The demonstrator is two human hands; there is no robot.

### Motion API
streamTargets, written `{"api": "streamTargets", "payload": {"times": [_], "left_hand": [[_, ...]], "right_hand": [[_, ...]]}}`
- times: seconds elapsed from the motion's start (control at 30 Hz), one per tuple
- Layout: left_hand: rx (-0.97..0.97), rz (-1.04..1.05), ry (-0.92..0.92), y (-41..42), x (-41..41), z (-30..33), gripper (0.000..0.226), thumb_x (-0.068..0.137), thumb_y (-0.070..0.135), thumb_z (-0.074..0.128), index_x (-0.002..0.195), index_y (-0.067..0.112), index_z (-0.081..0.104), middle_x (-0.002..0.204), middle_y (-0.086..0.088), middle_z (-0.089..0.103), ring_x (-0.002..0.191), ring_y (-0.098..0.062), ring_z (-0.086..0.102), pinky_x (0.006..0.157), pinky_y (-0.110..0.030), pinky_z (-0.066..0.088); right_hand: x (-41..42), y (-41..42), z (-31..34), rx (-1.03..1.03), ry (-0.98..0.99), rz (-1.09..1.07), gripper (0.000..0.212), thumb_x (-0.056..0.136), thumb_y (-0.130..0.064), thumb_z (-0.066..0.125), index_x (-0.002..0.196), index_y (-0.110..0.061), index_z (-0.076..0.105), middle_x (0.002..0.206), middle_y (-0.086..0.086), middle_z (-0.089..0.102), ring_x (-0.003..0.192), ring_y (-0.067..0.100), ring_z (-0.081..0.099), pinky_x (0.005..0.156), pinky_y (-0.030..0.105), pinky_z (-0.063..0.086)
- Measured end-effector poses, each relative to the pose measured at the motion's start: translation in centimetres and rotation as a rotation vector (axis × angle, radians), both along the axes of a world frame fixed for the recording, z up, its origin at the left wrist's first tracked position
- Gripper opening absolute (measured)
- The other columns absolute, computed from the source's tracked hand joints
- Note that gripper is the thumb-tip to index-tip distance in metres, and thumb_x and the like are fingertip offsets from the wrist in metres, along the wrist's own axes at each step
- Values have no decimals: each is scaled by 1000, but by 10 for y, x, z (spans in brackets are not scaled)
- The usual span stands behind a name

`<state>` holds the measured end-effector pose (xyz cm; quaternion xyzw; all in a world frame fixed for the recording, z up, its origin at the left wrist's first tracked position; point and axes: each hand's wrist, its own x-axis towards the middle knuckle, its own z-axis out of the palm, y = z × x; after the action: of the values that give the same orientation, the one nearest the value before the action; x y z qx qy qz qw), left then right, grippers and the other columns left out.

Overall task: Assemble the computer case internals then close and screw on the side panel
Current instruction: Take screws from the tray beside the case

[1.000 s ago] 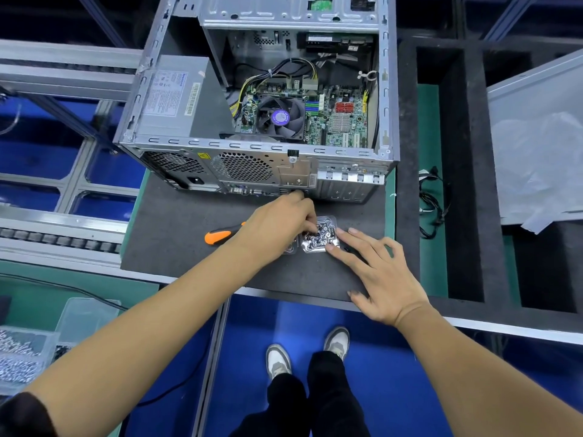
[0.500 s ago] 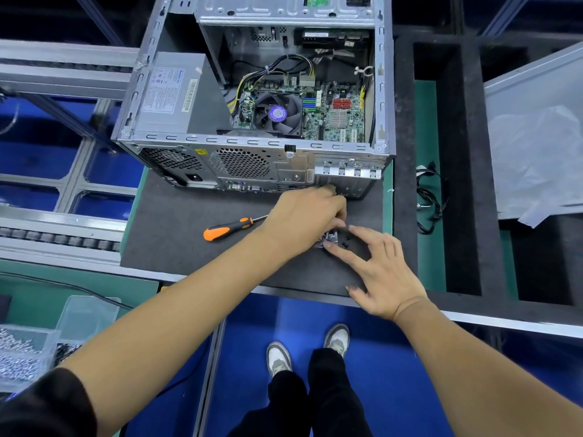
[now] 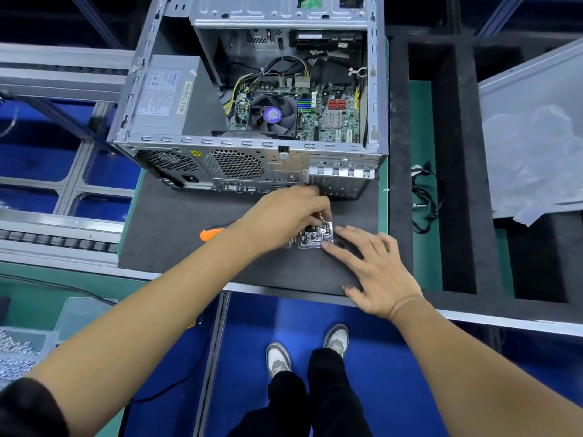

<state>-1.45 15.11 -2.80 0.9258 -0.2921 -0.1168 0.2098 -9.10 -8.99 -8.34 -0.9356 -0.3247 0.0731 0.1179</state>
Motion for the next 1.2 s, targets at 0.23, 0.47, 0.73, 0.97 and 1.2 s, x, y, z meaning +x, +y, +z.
{"api": "streamTargets", "payload": {"times": [0.23, 0.47, 0.73, 0.97, 1.2], "left_hand": [[-1, 62, 46, 18, -5, -11, 7, 96, 27, 66, 100, 28, 59, 96, 12, 52, 96, -7, 45, 75, -33, 46], [63, 36, 55, 10, -4, -10, 9, 95, 31, 68, 101, 25, 64, 101, 5, 53, 102, -14, 48, 80, -37, 47], [225, -46, -27, -1, -4, -6, 22, 99, 43, 59, 110, 24, 62, 112, 0, 53, 112, -22, 48, 76, -34, 39], [307, -69, -85, -7, -5, -7, 20, 103, 42, 52, 114, 27, 58, 118, 4, 54, 118, -18, 49, 88, -35, 40], [200, -80, -93, 3, -6, -6, 15, 106, 37, 47, 109, 24, 53, 112, 4, 55, 106, -19, 51, 83, -33, 37]], "right_hand": [[0, 1, 4, -17, 21, -4, 86, 72, -46, 56, 154, -30, 39, 158, 3, 37, 145, 25, 34, 109, 48, 23], [1, 2, 4, -12, 33, -10, 86, 71, -45, 56, 154, -32, 37, 156, 4, 38, 145, 25, 34, 109, 47, 22], [1, 1, 2, -2, 22, -17, 87, 71, -46, 56, 154, -32, 35, 155, 5, 39, 145, 25, 34, 110, 47, 21], [1, 1, 2, 2, 15, -15, 86, 71, -46, 56, 154, -32, 37, 155, 5, 39, 144, 25, 35, 109, 46, 20], [2, 1, 1, -6, 34, -16, 85, 71, -46, 57, 153, -32, 39, 155, 6, 38, 142, 27, 37, 108, 49, 24]]}}
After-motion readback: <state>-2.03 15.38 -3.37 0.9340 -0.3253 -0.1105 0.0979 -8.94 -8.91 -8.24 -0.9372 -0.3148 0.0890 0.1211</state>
